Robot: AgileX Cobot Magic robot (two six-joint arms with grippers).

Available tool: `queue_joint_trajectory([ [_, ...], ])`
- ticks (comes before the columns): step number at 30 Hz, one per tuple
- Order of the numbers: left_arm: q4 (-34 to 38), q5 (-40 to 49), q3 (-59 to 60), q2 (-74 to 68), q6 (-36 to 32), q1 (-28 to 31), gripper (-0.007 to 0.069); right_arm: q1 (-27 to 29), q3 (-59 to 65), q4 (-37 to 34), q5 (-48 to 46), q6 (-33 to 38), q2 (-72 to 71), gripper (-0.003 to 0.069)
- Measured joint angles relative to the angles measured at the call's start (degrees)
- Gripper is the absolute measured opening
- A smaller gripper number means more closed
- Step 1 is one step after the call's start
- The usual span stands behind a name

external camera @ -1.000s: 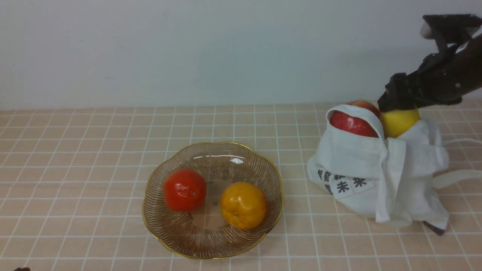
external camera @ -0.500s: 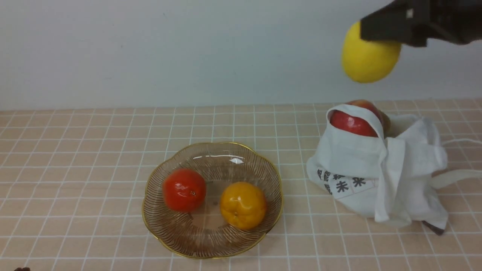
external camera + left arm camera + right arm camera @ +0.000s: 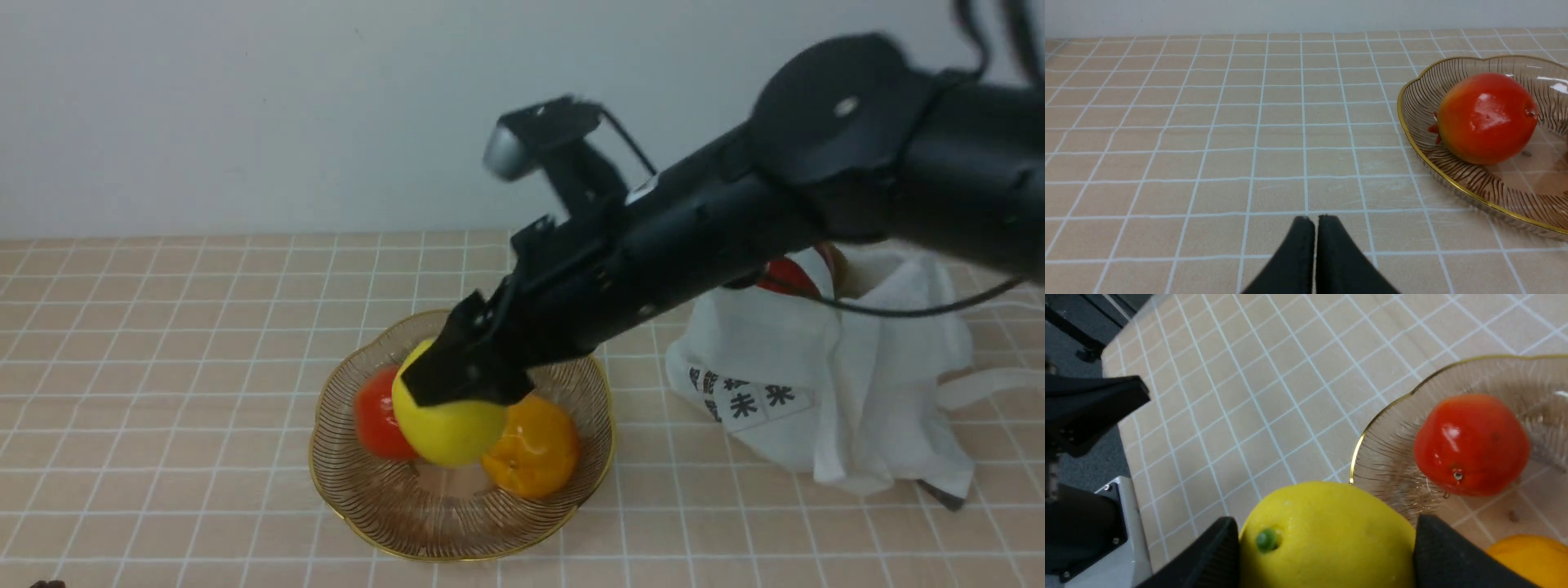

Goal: Take the fruit out of the bag on the brown coffee tablecloth and place them on the plate.

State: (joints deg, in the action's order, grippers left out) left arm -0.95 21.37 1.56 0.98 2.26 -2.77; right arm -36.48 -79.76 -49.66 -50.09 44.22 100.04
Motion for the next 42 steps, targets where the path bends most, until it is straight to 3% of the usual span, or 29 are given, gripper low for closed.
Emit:
queue_joint_trajectory([
  [12,0.00,0.00,0.00,0.00,0.00,0.00,-0.0008,-2.89,0.00,0.38,10.58,-3.31,9.95,0.0497],
  [16,0.00,0.00,0.00,0.00,0.00,0.00,-0.0008,-2.89,-0.04,0.49,10.93,-3.35,9.95,0.0559],
  [17,0.00,0.00,0.00,0.00,0.00,0.00,-0.0008,-2.89,-0.04,0.54,10.93,-3.35,9.95,0.0617],
  [20,0.00,0.00,0.00,0.00,0.00,0.00,-0.0008,-2.89,-0.04,0.54,10.93,-3.35,9.95,0.0666],
  [26,0.00,0.00,0.00,0.00,0.00,0.00,-0.0008,-2.41,-0.04,1.59,10.33,-5.24,7.06,0.0660],
  [27,0.00,0.00,0.00,0.00,0.00,0.00,-0.0008,-1.39,-0.34,2.82,9.51,-6.76,3.90,0.0608],
  [28,0.00,0.00,0.00,0.00,0.00,0.00,-0.0008,-1.39,-0.34,2.82,9.51,-6.76,3.90,0.0608],
  [32,0.00,0.00,0.00,0.00,0.00,0.00,-0.0008,4.43,-2.30,10.89,6.94,-13.71,-7.86,0.0353],
  [33,0.00,0.00,0.00,0.00,0.00,0.00,-0.0008,6.49,-2.62,14.38,6.11,-16.60,-11.48,0.0247],
  [34,0.00,0.00,0.00,0.00,0.00,0.00,-0.0008,6.85,-2.65,14.38,6.00,-17.01,-12.11,0.0232],
  [35,0.00,0.00,0.00,0.00,0.00,0.00,-0.0008,10.15,-2.68,19.31,4.95,-20.32,-17.18,0.0113],
  [36,0.00,0.00,0.00,0.00,0.00,0.00,-0.0008,11.27,-2.68,21.64,4.52,-22.01,-19.71,0.0070],
  [37,0.00,0.00,0.00,0.00,0.00,0.00,-0.0008,13.44,-2.68,24.55,3.62,-24.56,-23.42,0.0029],
  [42,0.00,0.00,0.00,0.00,0.00,0.00,-0.0008,20.09,-0.33,37.96,2.30,-34.18,-37.40,-0.0011],
])
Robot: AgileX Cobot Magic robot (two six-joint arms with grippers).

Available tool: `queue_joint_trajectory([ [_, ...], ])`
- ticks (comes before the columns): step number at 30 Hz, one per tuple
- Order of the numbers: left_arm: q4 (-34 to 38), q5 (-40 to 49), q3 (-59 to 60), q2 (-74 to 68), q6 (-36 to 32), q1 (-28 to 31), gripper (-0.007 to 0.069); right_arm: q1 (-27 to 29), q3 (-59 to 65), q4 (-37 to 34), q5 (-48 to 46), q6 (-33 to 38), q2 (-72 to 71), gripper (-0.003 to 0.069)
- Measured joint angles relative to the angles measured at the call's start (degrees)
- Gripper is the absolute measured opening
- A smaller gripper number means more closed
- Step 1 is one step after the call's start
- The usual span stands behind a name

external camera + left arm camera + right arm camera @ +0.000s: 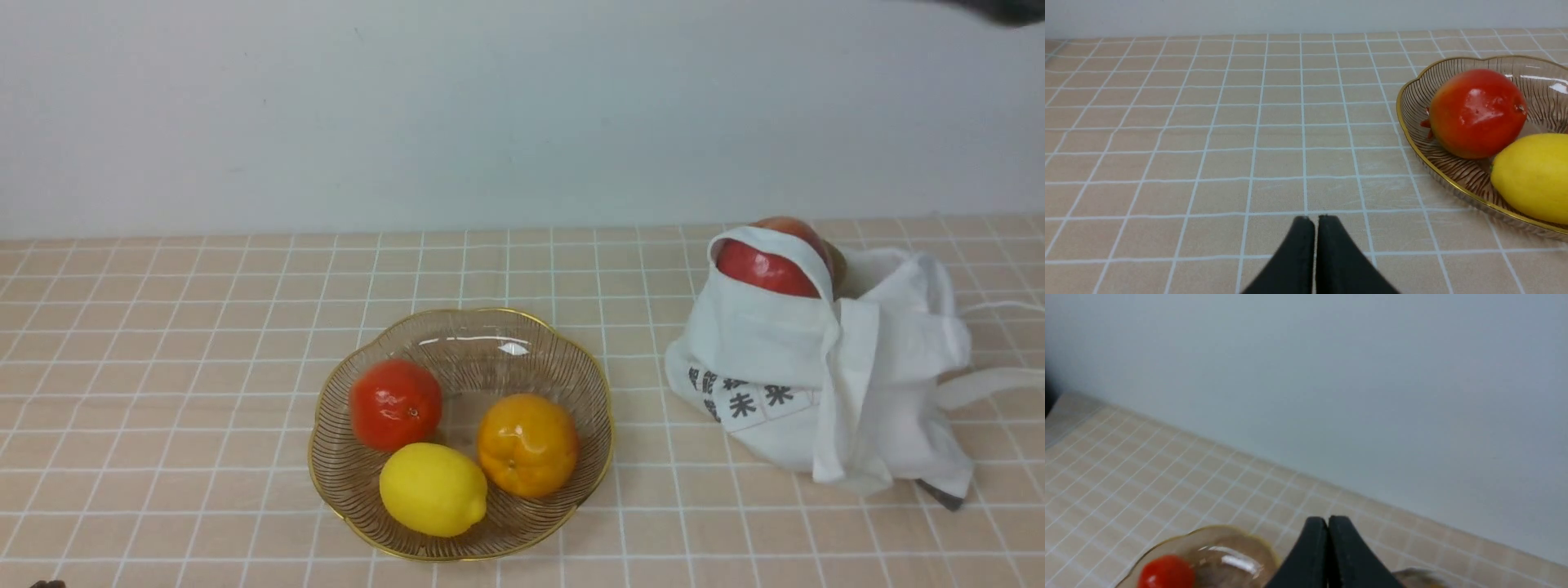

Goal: Take the fruit out of the bag on the brown coffee tablecloth and place them on the plate.

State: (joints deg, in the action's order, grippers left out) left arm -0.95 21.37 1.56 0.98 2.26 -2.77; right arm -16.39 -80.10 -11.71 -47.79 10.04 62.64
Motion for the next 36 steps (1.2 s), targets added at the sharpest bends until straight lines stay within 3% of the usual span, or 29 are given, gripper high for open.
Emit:
queue_joint_trajectory([
  [6,0.00,0.00,0.00,0.00,0.00,0.00,-0.0008,2.90,13.40,11.71,5.19,-11.36,-17.48,-0.0013],
  [11,0.00,0.00,0.00,0.00,0.00,0.00,-0.0008,2.90,28.96,15.17,13.76,-19.58,-32.72,-0.0013],
  [12,0.00,0.00,0.00,0.00,0.00,0.00,-0.0008,2.90,36.30,16.19,19.34,-22.14,-39.99,-0.0013],
  [21,0.00,0.00,0.00,0.00,0.00,0.00,-0.0008,2.90,51.75,17.40,32.91,-23.53,-58.10,-0.0014],
  [28,0.00,0.00,0.00,0.00,0.00,0.00,-0.0008,2.90,54.86,17.54,32.56,-23.53,-62.51,-0.0014],
  [36,0.00,0.00,0.00,0.00,0.00,0.00,-0.0008,3.15,57.09,18.97,24.72,-23.29,-62.91,-0.0014],
])
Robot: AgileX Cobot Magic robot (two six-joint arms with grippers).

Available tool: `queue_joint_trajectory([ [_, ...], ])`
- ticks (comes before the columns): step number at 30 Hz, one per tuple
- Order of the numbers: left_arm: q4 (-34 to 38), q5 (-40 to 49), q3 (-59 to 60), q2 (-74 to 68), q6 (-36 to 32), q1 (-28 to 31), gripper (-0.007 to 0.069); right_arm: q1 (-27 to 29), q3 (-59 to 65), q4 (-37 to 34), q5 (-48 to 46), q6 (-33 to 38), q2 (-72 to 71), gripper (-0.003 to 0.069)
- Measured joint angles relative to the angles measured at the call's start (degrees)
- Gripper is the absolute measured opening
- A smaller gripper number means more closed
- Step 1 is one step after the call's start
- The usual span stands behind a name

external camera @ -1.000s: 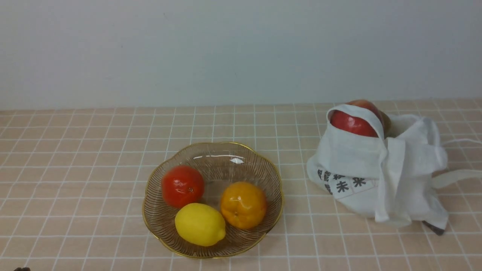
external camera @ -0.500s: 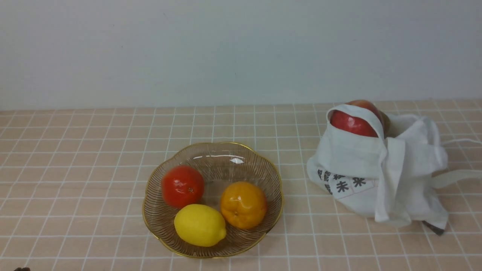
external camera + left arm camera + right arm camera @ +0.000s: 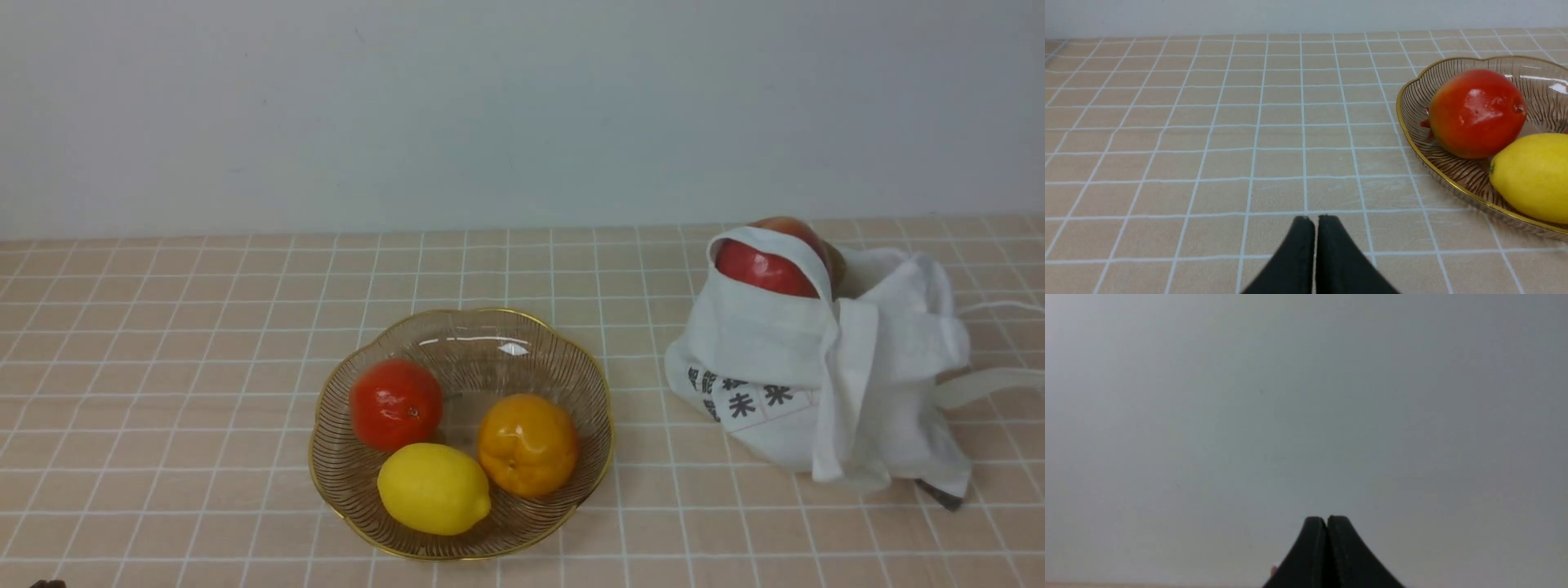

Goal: Take the fruit out of the bag on the brown coffee tablecloth and place them on the plate.

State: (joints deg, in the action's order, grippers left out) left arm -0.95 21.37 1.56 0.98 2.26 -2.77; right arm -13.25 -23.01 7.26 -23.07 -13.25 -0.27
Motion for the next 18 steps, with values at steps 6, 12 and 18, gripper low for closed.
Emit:
queue_joint_trajectory([
  [6,0.00,0.00,0.00,0.00,0.00,-0.01,-0.0008,7.94,10.06,0.56,-1.14,0.00,-0.13,-0.0014],
  [12,0.00,0.00,0.00,0.00,0.00,-0.06,-0.0008,14.15,23.91,1.05,-0.28,0.00,-0.17,-0.0014],
  [18,0.00,0.00,0.00,0.00,0.00,-0.06,-0.0008,14.76,24.11,1.72,0.62,0.15,-0.44,-0.0014],
])
